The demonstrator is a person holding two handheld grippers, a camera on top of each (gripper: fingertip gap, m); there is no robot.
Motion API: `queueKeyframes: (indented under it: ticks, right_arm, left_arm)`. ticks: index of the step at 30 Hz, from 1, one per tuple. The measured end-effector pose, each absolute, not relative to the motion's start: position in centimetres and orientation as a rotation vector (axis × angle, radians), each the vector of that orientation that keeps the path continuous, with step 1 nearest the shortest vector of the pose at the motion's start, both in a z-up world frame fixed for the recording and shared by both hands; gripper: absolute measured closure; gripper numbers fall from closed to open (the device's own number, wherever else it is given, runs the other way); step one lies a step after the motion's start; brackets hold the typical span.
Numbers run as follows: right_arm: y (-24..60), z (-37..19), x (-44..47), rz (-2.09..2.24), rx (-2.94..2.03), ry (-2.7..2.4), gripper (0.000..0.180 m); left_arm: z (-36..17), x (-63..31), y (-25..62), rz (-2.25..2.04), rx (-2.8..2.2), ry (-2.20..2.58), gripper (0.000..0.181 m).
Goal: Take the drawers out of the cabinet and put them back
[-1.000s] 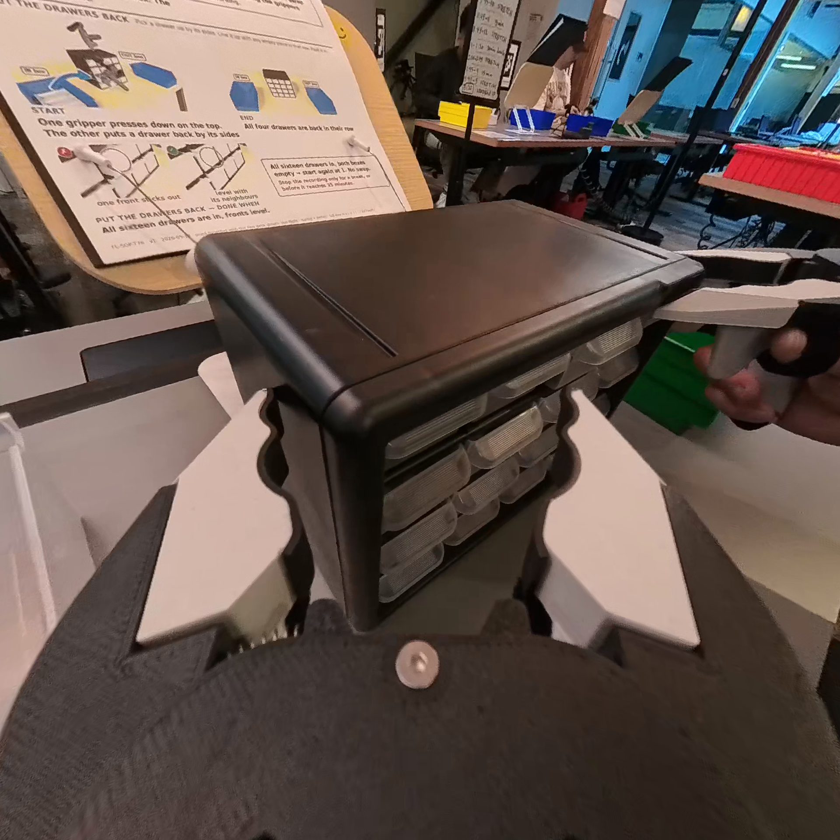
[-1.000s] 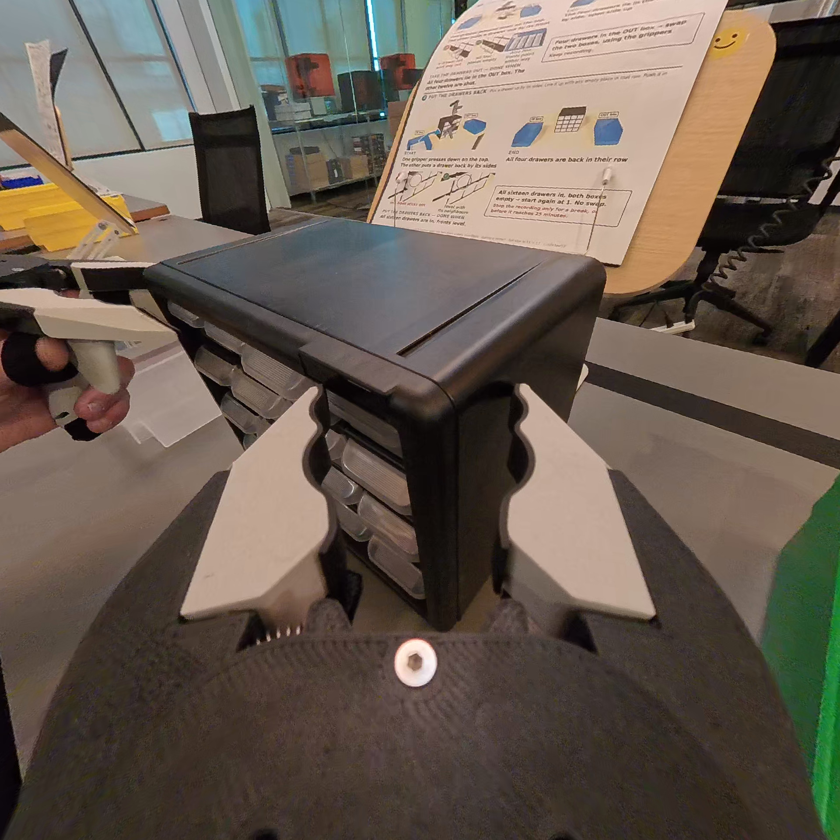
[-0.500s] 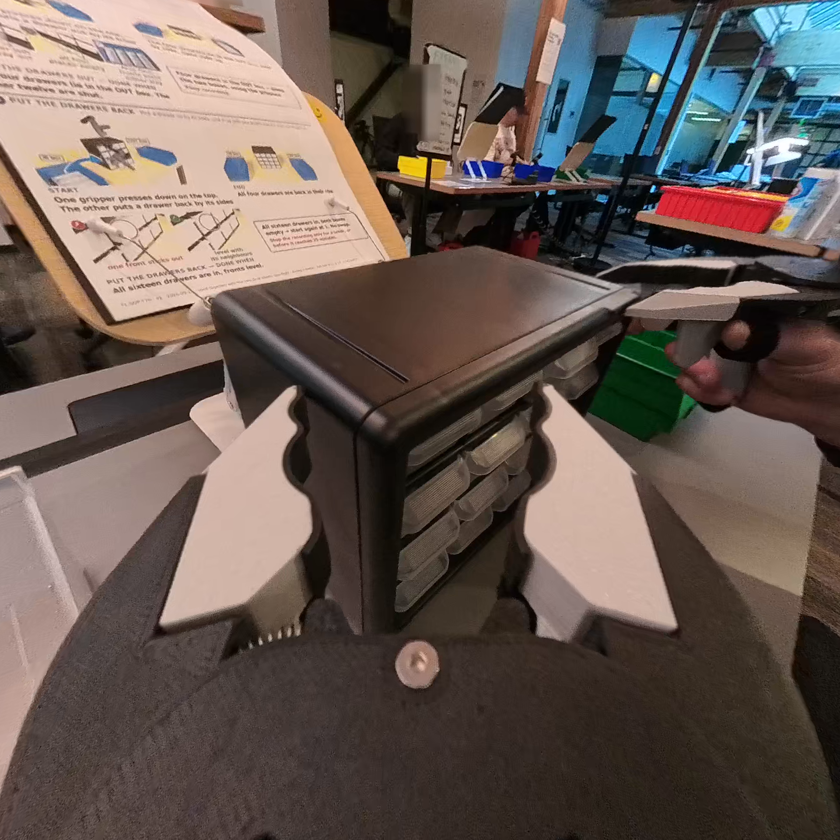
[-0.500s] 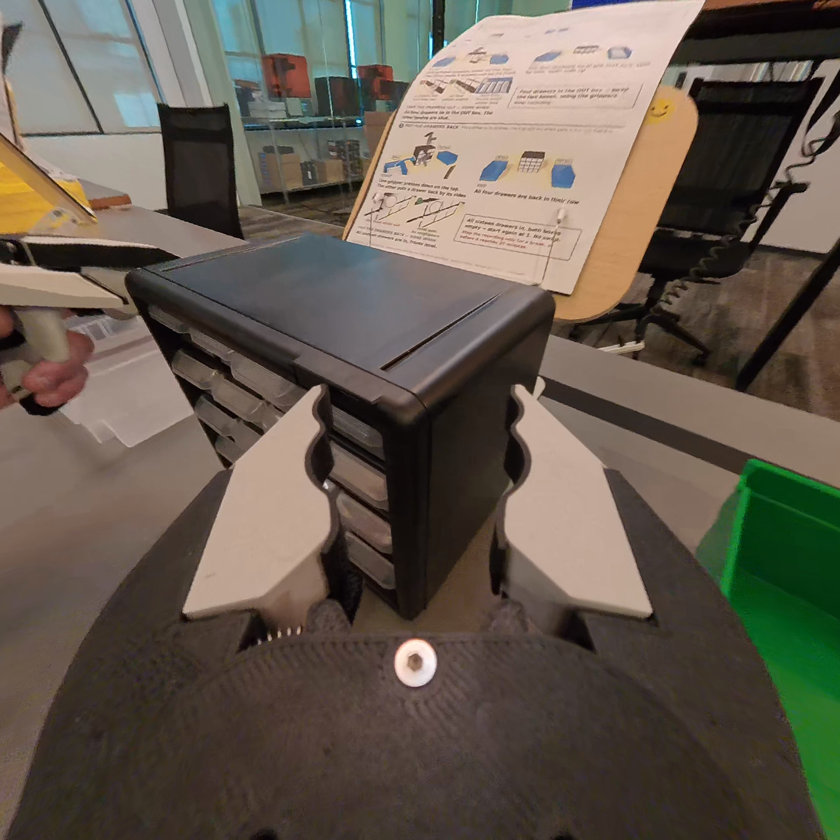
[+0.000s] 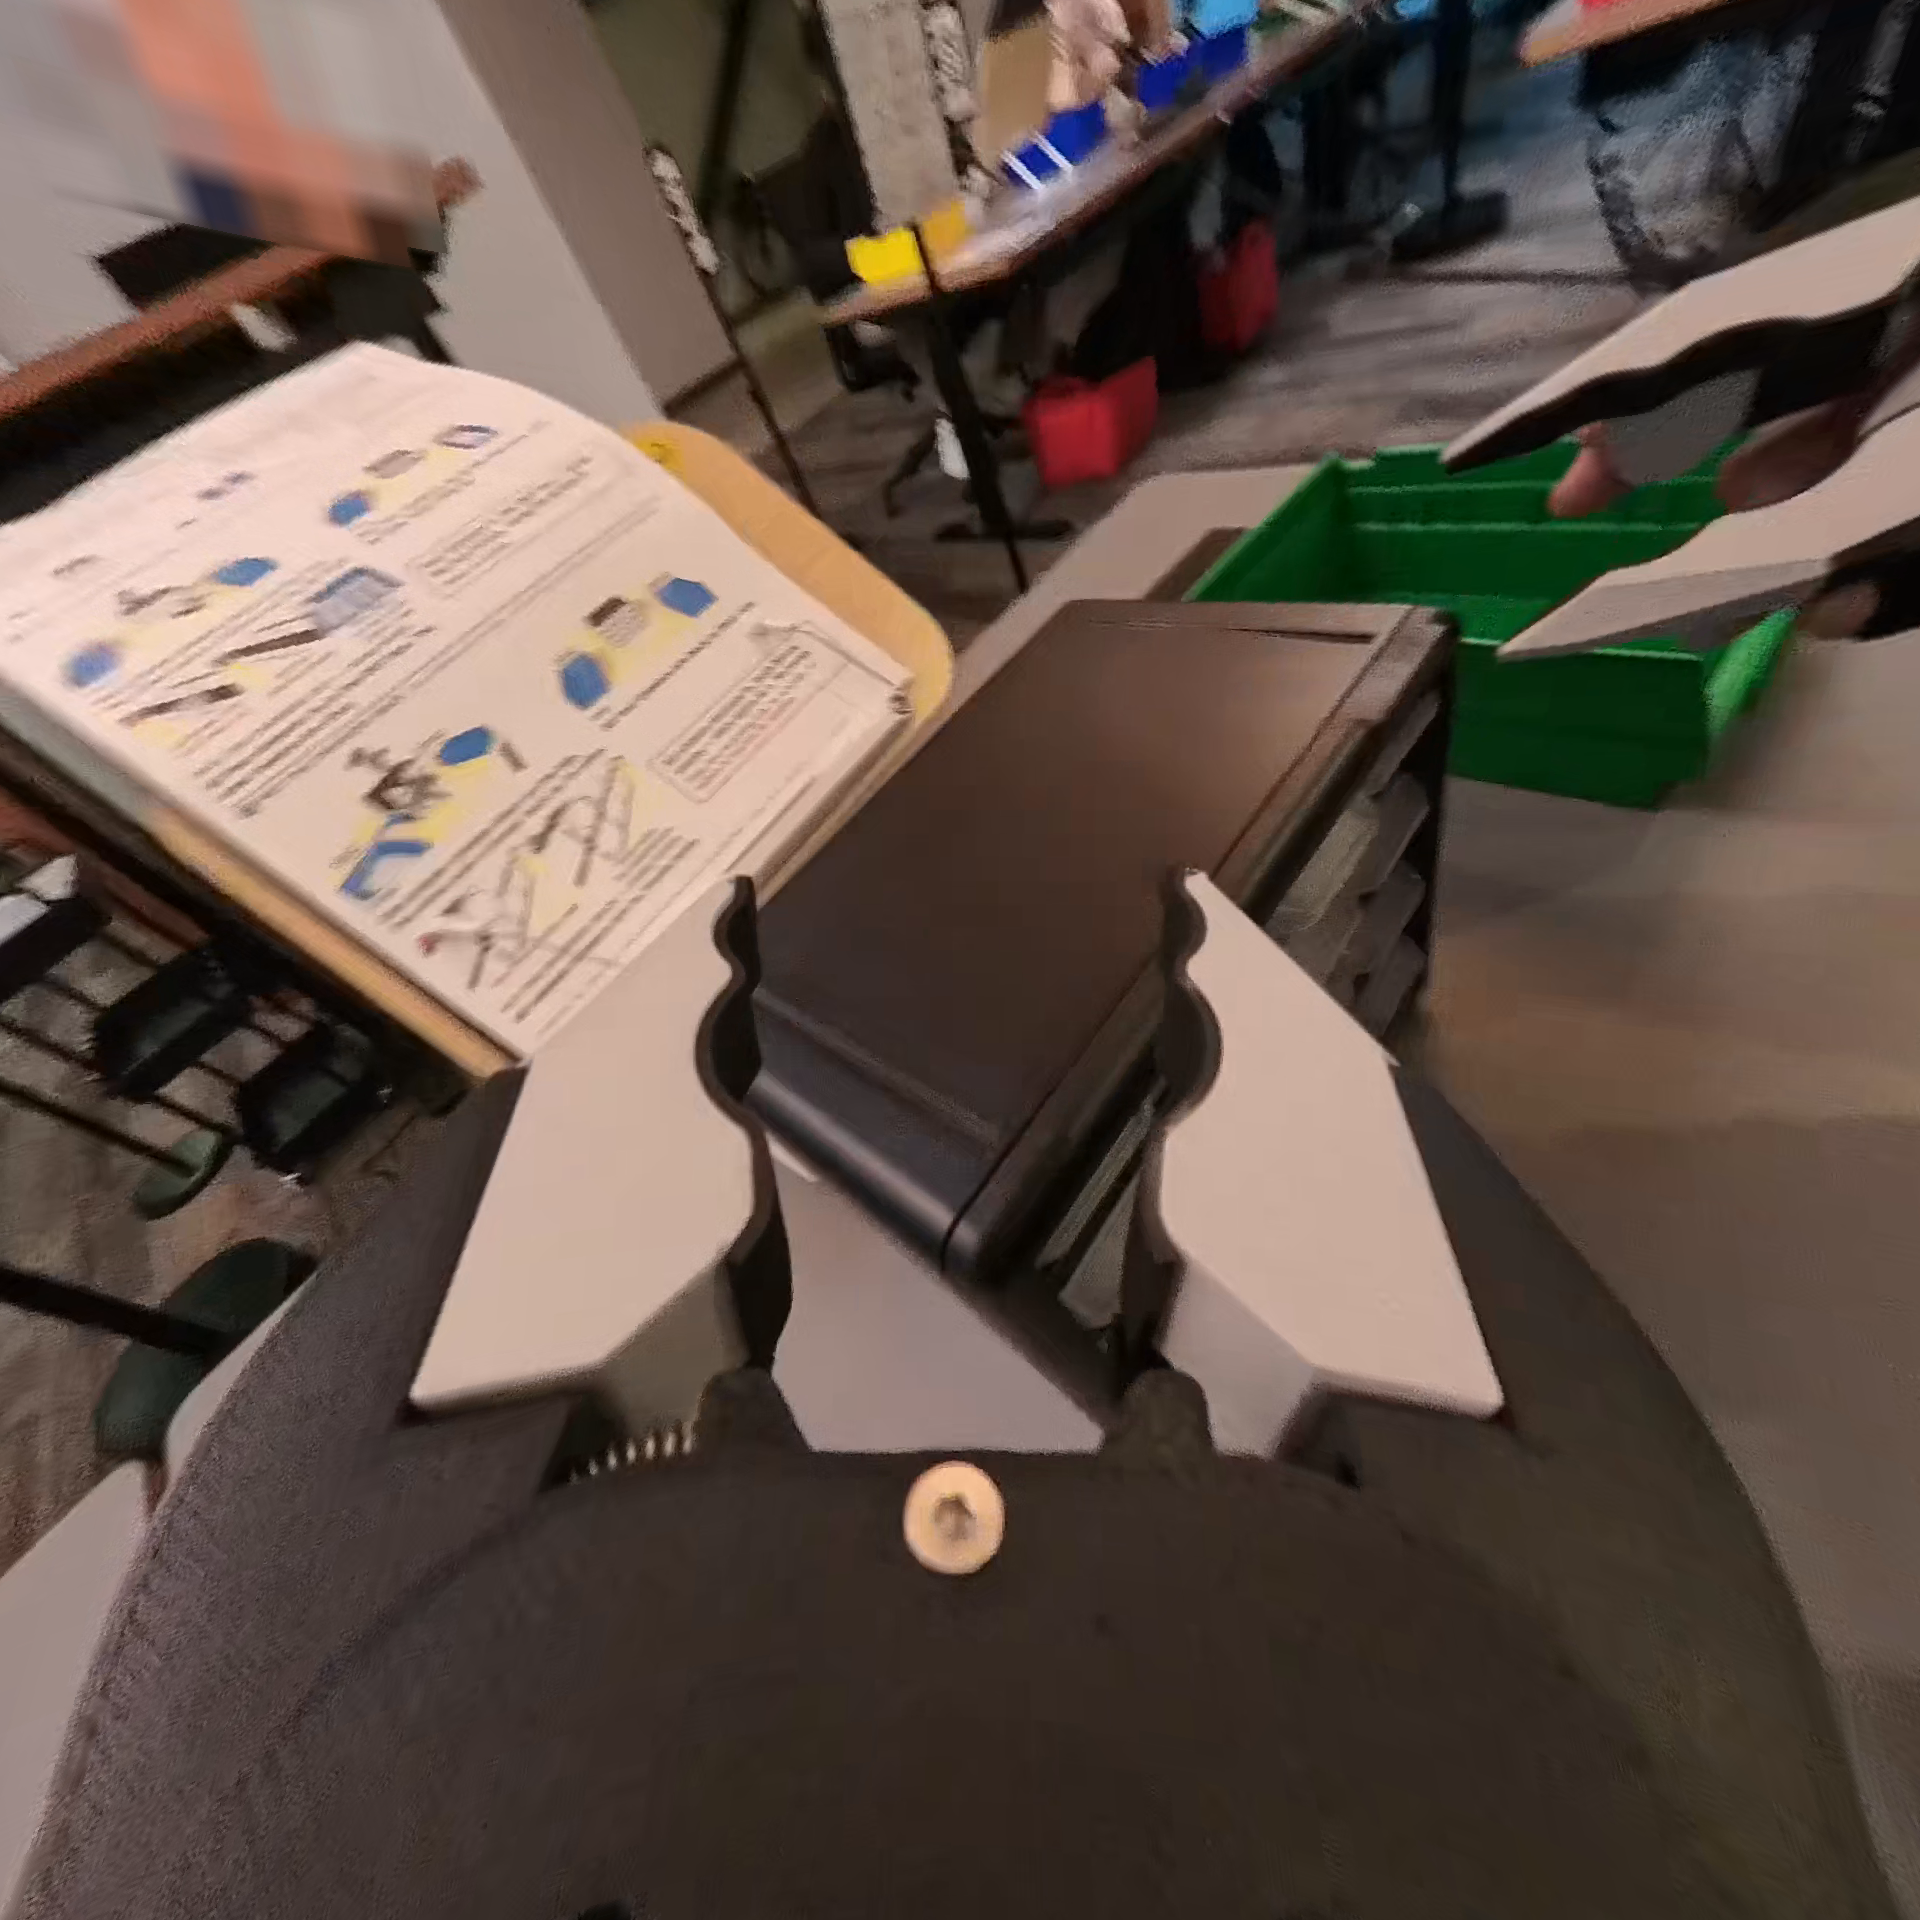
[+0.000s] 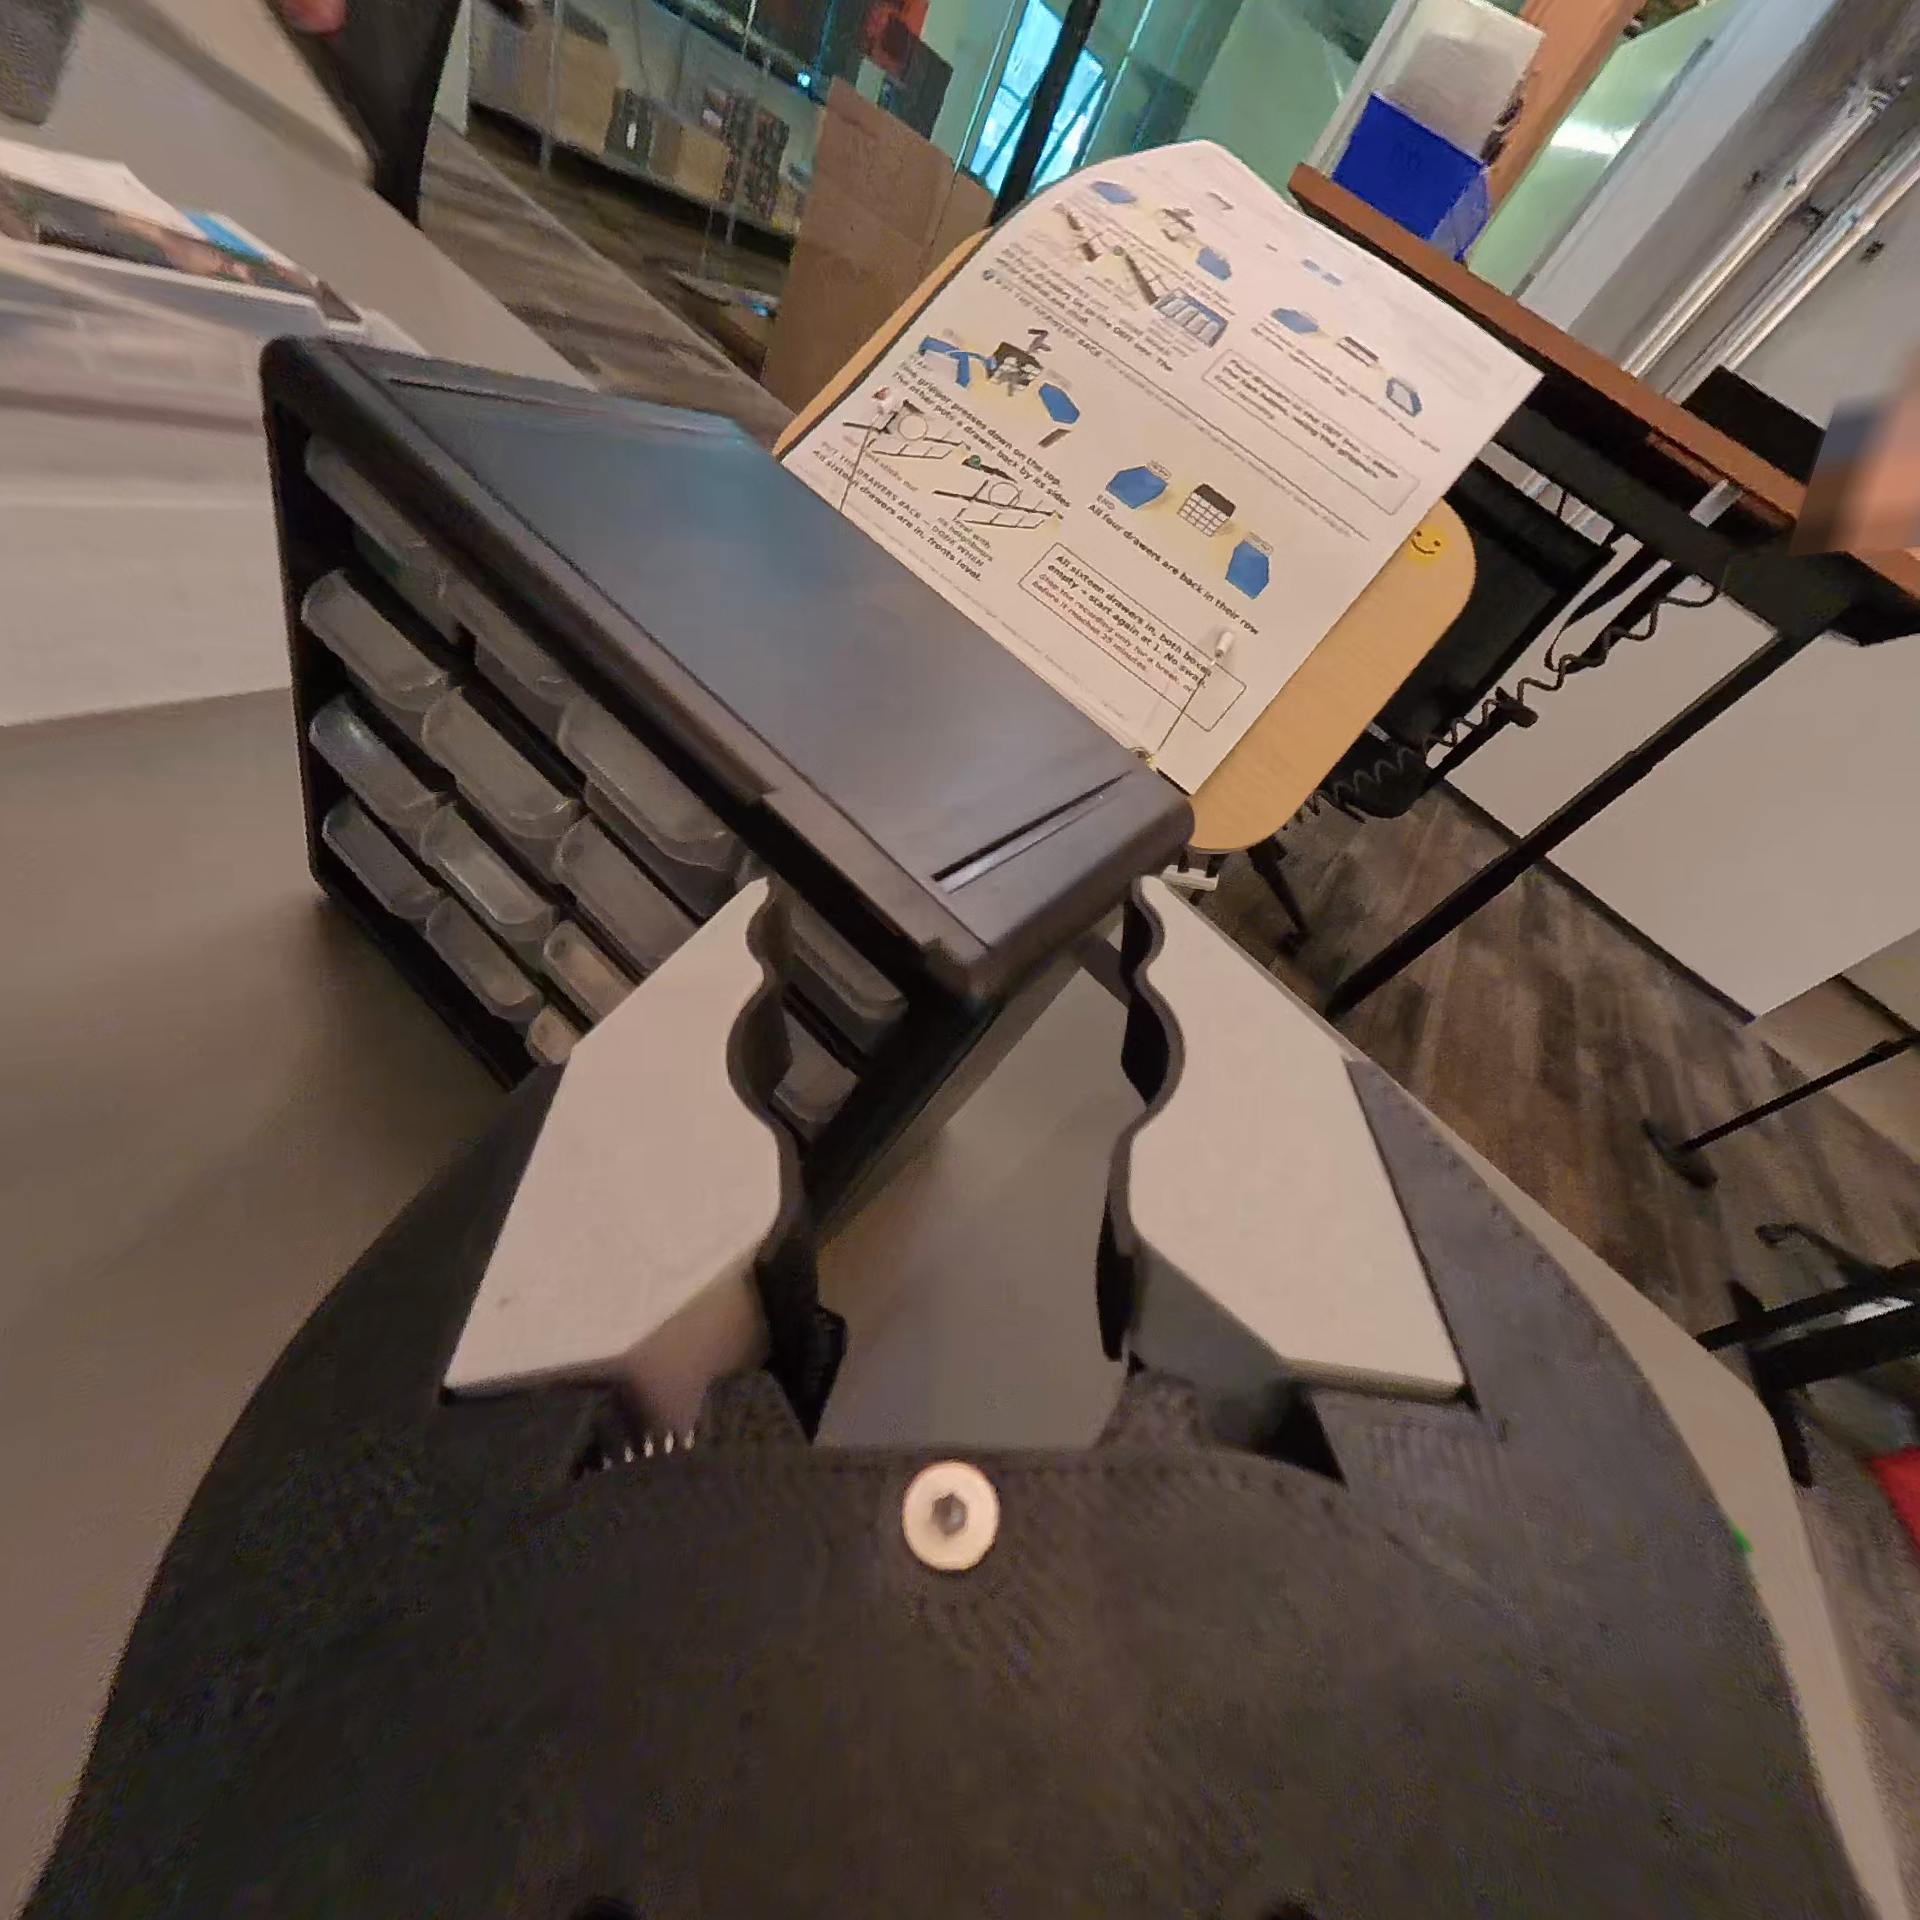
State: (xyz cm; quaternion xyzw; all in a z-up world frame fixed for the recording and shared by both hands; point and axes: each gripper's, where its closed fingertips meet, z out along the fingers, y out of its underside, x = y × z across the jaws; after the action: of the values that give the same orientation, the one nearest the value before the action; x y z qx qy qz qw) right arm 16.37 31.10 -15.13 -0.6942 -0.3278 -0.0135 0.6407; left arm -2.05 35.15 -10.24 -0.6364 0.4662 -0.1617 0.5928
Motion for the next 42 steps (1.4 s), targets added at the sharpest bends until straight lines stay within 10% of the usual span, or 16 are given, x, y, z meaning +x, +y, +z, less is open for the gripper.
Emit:
queueKeyframes:
  ticks: [6, 42]
  right_arm:
    - [30.3, -15.8, 15.0, -0.082, -1.579, -0.845, 0.119]
    - [32.3, -18.7, 13.9, -0.966, -1.181, -1.291, 0.143]
  left_arm:
    - [-12.6, 3.9, 35.4, -0.402, -1.596, 1.424, 0.072]
    - [-17.2, 12.6, 41.6, -0.618, -1.705, 1.680, 0.094]
